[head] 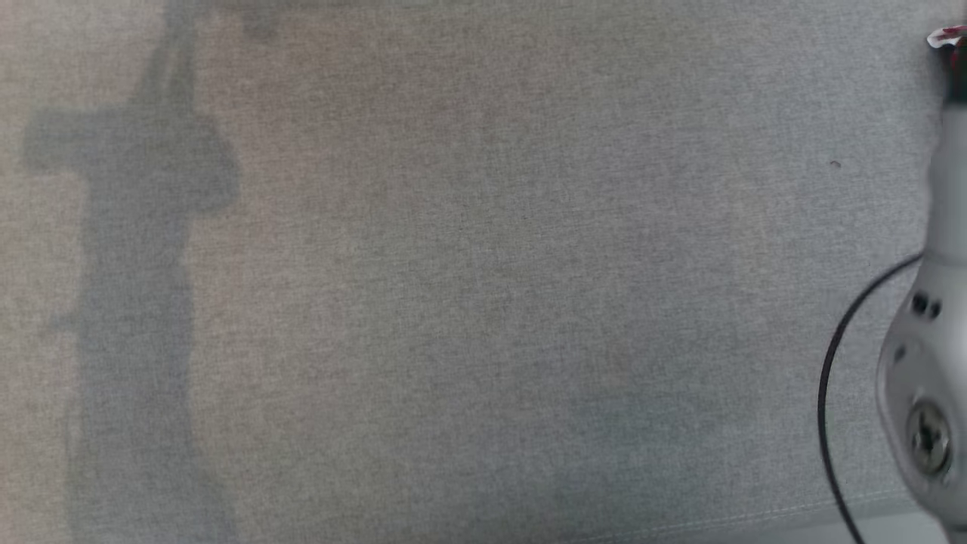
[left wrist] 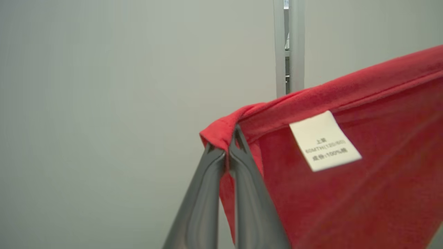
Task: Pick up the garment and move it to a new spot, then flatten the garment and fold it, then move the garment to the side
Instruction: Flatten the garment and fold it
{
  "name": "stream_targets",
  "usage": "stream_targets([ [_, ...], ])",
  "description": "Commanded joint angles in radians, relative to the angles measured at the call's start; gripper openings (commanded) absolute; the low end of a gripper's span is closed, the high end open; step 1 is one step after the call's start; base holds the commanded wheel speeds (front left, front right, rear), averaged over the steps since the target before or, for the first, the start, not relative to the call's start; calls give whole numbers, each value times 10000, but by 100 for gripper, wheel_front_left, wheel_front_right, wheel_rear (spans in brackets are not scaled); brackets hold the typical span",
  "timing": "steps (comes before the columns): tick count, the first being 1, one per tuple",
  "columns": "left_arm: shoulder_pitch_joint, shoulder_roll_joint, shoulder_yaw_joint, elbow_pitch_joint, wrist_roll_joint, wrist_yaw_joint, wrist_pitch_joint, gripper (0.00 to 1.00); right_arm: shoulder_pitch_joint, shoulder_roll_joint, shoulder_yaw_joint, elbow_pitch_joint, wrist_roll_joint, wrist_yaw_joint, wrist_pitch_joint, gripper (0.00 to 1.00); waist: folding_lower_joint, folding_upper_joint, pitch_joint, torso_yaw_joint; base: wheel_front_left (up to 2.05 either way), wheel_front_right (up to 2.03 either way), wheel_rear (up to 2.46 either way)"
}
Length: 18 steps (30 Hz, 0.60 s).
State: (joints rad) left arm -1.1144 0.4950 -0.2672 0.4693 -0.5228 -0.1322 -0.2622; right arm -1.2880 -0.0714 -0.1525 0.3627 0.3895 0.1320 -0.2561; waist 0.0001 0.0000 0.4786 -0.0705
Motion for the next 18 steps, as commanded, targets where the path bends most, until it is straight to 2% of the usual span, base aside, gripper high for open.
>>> stream_targets([
  [1,773,-7,204,15,35,35,-23,0,760,-108,-32,-141,185,-28,-95,0,-1,0,-204,8,0,0,0],
  [7,4261,-1077,880,169,-82,36,-26,0,4587,-56,352,-500,1175,-30,-118,0,-1,0,-797,-18,0,0,0],
  [11,6329,-1798,999,373,-179,39,-29,0,7154,95,494,-767,1880,-28,-103,0,-1,0,-1214,-75,0,0,0],
  [18,8588,-2628,1042,535,-6,39,-30,0,10253,162,931,-792,2603,-27,-102,0,-1,0,-1923,-36,0,0,0],
])
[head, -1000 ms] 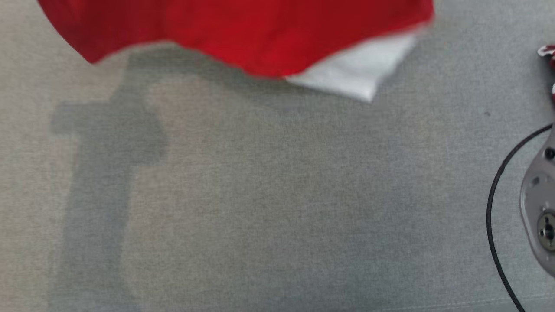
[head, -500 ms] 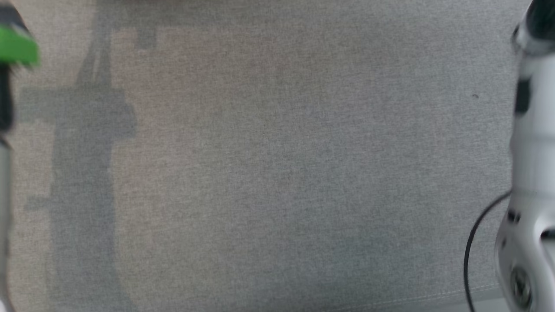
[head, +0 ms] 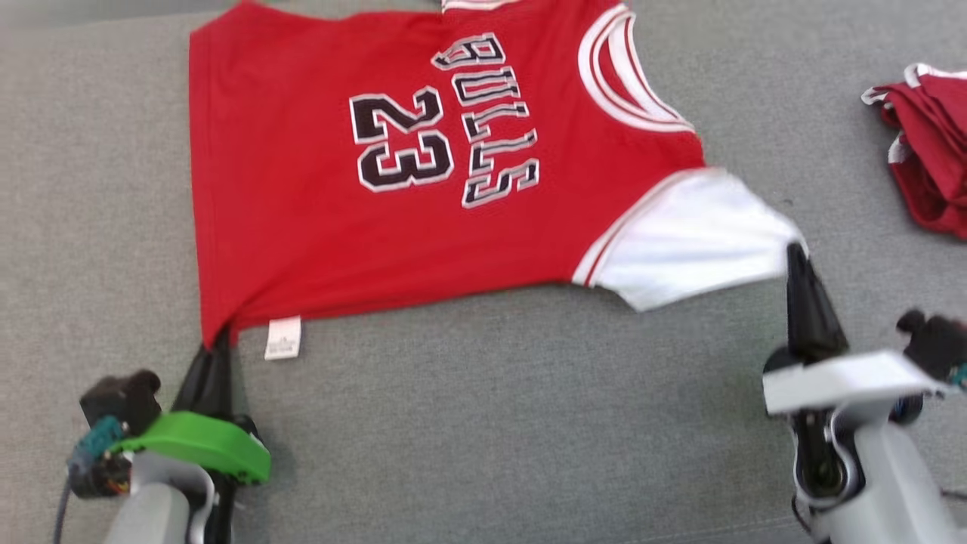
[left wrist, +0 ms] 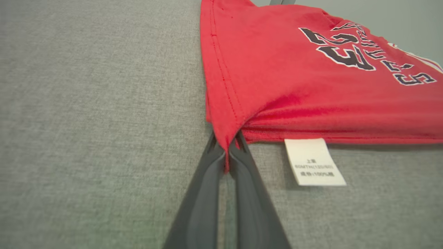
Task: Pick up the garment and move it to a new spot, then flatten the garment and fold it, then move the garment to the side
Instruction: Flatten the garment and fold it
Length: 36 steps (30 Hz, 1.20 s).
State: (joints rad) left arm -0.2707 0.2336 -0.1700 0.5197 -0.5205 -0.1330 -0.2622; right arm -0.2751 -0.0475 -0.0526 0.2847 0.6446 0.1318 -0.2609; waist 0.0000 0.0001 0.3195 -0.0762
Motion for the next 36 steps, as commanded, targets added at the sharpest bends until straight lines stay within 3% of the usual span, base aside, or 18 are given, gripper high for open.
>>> stream_targets([
  [1,371,-159,153,29,-73,47,-28,0,496,-85,-64,49,146,-25,-53,0,0,-1,-449,40,0,0,0],
  [11,2316,-964,975,-550,93,47,-30,0,2841,-79,-223,80,102,-25,-53,0,0,-1,-1379,165,0,0,0],
  [19,3265,-1013,968,-1644,260,47,-32,0,3686,-81,-408,-330,219,-25,-52,0,0,-1,-1410,243,0,0,0],
  [28,2295,-959,573,-3018,218,40,-29,0,2204,-62,-18,-1135,326,-23,-49,0,0,-1,-866,312,0,0,0],
  [36,694,-804,354,-2637,82,40,-31,0,-193,-59,482,-569,-163,-19,-49,0,0,-1,-178,469,0,0,0],
])
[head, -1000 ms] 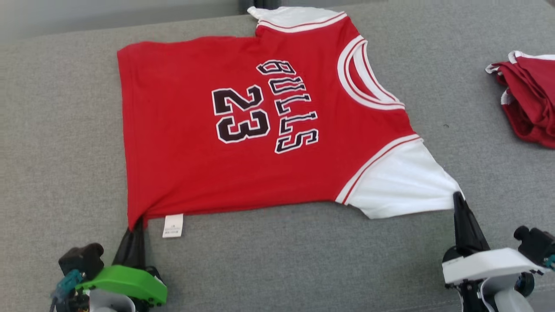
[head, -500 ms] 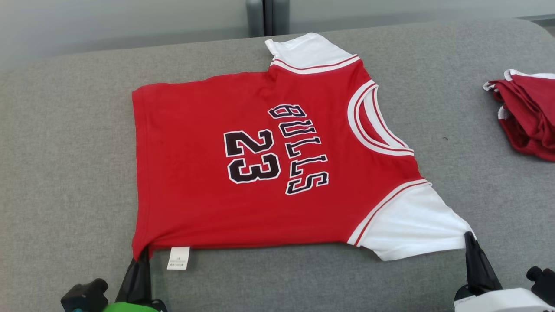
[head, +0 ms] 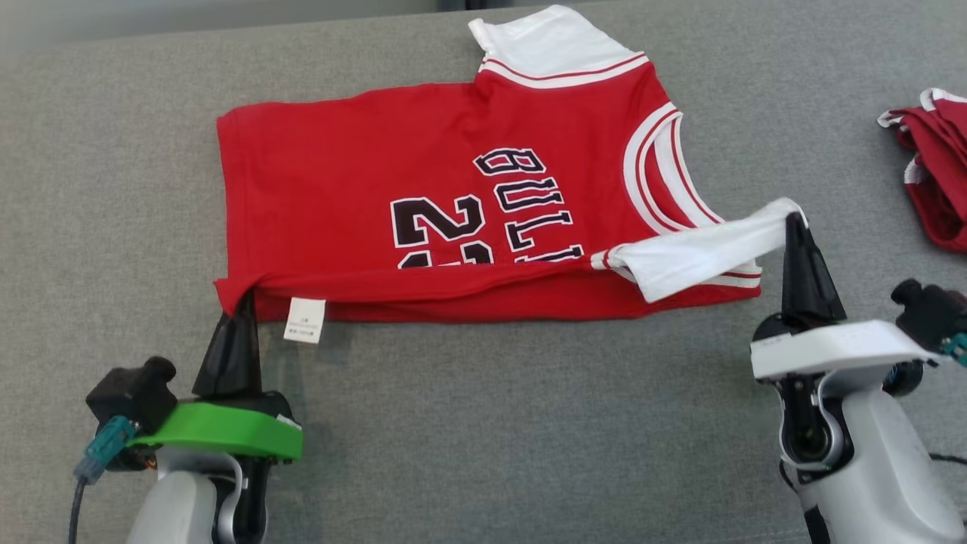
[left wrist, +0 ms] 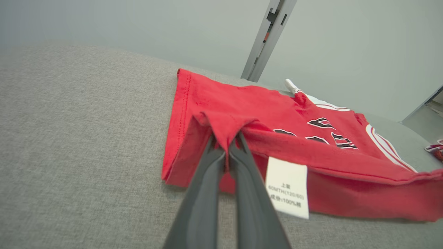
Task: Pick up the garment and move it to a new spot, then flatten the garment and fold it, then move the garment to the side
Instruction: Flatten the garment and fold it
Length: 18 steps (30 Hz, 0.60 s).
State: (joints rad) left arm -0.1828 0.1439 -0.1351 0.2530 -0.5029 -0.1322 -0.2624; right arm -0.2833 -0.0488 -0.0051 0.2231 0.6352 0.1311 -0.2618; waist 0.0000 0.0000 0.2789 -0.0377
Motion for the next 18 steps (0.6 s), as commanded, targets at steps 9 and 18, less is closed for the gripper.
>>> stream_targets([
  [9,-1472,189,-168,966,-186,33,-28,0,-2311,-45,3,1450,-971,-11,-40,0,0,0,943,272,0,0,0],
  [18,-2036,239,-133,1489,-213,33,-28,0,-3406,-47,-225,2030,-1789,-11,-40,0,0,0,1251,318,0,0,0],
])
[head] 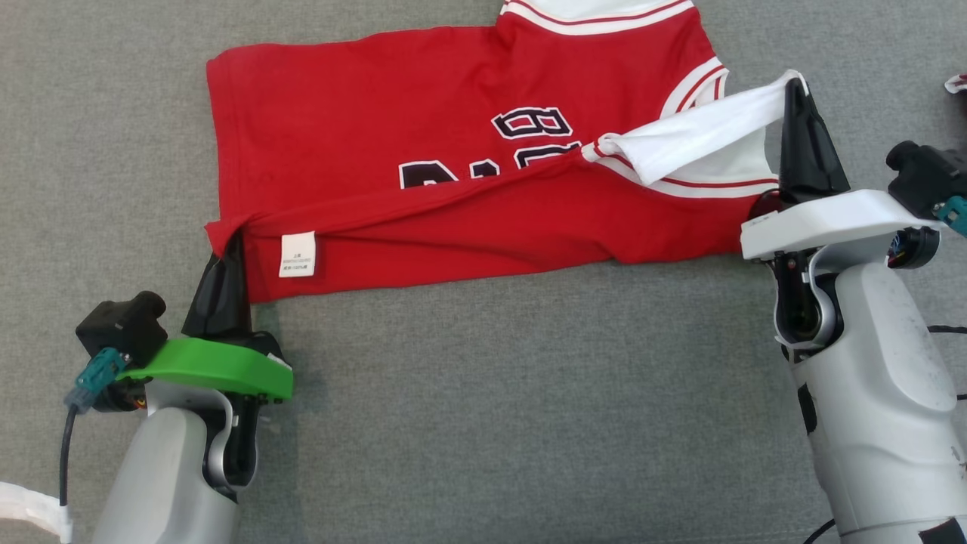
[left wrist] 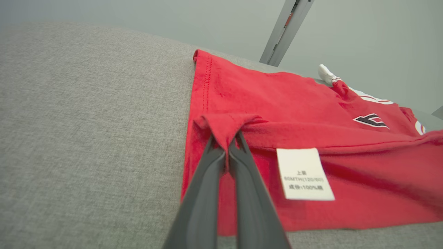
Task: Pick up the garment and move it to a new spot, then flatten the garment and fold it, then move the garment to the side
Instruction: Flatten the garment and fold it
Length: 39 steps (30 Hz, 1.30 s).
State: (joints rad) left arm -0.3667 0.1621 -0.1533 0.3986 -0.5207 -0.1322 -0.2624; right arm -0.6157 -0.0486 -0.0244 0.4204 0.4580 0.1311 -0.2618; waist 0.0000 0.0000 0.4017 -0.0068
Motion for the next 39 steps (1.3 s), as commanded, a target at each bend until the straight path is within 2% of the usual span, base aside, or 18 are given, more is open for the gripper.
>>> stream_targets([
  [1,-216,51,42,47,-33,33,-28,0,-169,-53,-107,98,-98,-11,-40,7,0,0,35,10,0,0,0],
  [2,-219,34,31,58,-37,33,-28,27,-222,-52,-65,147,-220,-11,-40,40,0,0,33,15,0,0,0],
  [3,-206,7,56,62,-49,33,-28,100,-263,-38,18,194,-378,-11,-40,100,0,0,27,17,0,0,0],
  [10,395,-194,144,-292,380,31,-28,100,393,-56,-274,-318,-2057,-11,-38,100,0,0,-115,57,0,0,0],
  [16,715,-285,197,150,536,33,-28,100,1443,-59,-541,-435,-3011,-11,-40,100,0,0,-157,36,0,0,0],
  [20,528,-255,308,660,586,33,-28,100,1771,-46,-822,-34,-3462,-13,-38,100,0,0,-104,-16,0,0,0],
  [27,218,-258,-113,2034,446,31,38,100,1417,-42,-754,1685,-3865,-13,-17,100,0,0,-42,6,0,0,0],
  [28,223,-273,-232,2208,399,33,61,100,1424,-23,-662,1910,-3871,-13,-15,93,0,0,-52,19,0,0,0],
  [29,208,-280,-386,2467,300,31,72,97,1399,-24,-564,2134,-3816,-13,-5,33,0,0,-67,33,0,0,0],
  [30,203,-285,-518,2651,219,31,83,64,1349,-24,-478,2274,-3760,-13,-5,0,0,0,-82,43,0,0,0],
  [31,179,-275,-704,2843,92,31,104,38,1301,-19,-395,2411,-3701,-13,18,0,0,0,-106,51,0,0,0],
  [32,175,-286,-855,2971,-47,28,112,0,1274,-19,-369,2455,-3665,-13,20,0,0,0,-130,56,0,0,0],
  [35,126,-260,-1300,3181,-354,4,120,0,1172,-34,-438,2411,-3483,-13,14,0,0,0,-255,91,0,0,0],
  [39,-12,-69,-1418,2887,-765,5,68,0,1182,-39,-471,2066,-3341,-13,-20,0,0,0,-468,143,0,0,0],
])
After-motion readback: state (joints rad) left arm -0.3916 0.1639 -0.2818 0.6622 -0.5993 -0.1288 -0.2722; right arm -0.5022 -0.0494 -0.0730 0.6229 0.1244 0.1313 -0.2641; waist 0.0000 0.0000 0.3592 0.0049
